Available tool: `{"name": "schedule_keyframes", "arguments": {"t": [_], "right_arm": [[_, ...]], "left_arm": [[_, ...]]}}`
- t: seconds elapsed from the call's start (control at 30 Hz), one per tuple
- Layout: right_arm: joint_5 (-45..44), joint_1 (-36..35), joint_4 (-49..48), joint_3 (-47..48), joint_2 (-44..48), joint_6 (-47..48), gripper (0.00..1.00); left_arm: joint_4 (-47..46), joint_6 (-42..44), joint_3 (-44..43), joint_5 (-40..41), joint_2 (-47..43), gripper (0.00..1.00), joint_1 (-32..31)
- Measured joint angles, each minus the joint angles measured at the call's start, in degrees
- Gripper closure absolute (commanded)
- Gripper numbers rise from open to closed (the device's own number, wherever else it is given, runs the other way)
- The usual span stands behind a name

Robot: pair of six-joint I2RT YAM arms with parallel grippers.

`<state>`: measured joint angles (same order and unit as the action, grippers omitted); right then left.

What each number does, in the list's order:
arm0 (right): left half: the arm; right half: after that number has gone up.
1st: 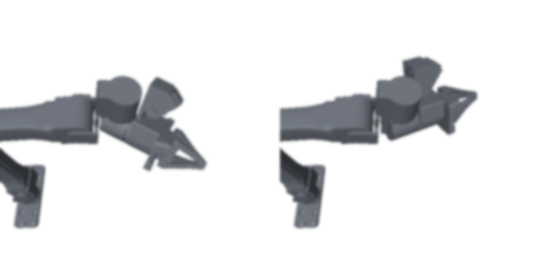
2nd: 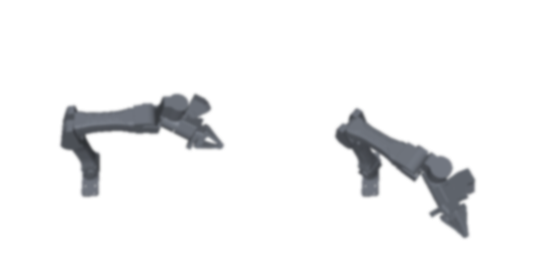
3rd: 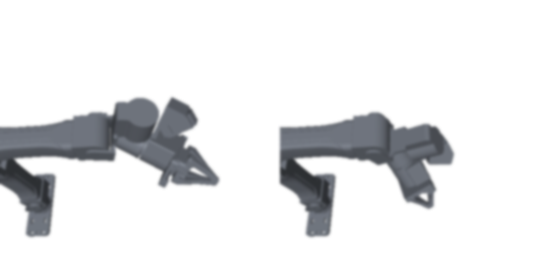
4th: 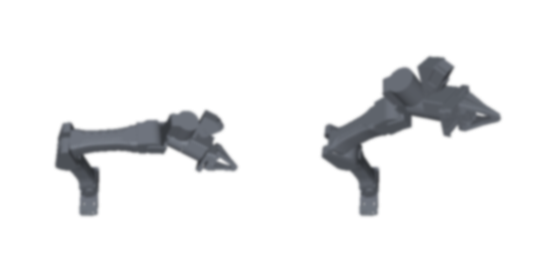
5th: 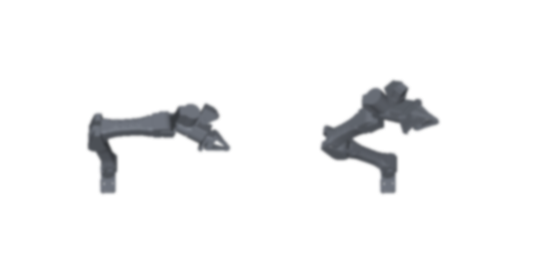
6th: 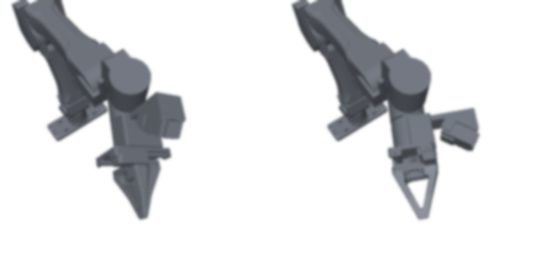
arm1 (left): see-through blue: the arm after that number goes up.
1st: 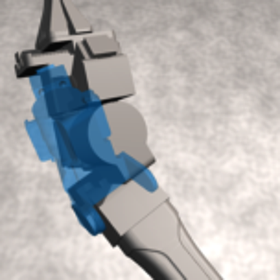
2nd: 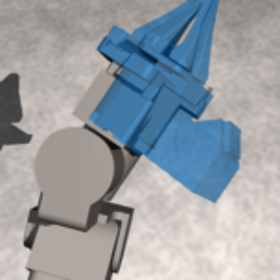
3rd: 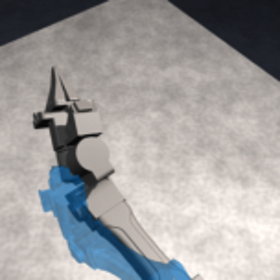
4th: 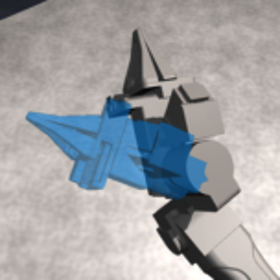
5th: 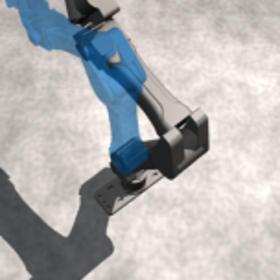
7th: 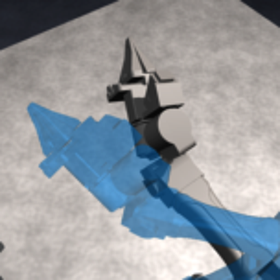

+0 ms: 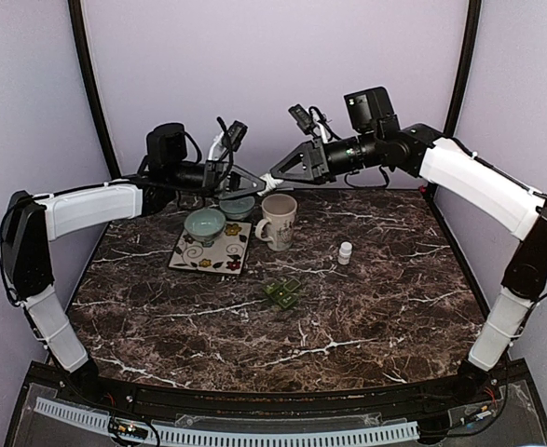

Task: Sort the pills into containers
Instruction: Screw the lid of the pill bottle onto the pill bottle.

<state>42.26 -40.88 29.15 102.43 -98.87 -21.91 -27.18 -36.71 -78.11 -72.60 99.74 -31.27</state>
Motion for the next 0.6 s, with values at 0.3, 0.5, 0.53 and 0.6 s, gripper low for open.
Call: {"name": "schedule_keyframes", "arguments": {"t": [0.3, 0.5, 0.53, 0.6], "right_arm": [[-0.24, 1.73, 0.52, 1.25, -1.16, -6.78, 1.0], [-1.51, 2.05, 1.2, 1.7, -1.6, -9.62, 1.0], [-1.57, 2.05, 1.31, 1.77, -1.7, -10.08, 1.0], [-1.49, 2.05, 1.46, 1.81, -2.03, -11.02, 1.0]], "left_arm": [[18.21, 22.1, -1.4, 19.08, -5.7, 1.0, -3.69], [26.16, 35.89, -0.66, 41.92, -10.69, 1.0, -10.19], [26.62, 38.21, -0.09, 46.4, -11.56, 1.0, -11.61], [26.67, 42.47, 1.38, 55.43, -13.03, 1.0, -14.47]]}}
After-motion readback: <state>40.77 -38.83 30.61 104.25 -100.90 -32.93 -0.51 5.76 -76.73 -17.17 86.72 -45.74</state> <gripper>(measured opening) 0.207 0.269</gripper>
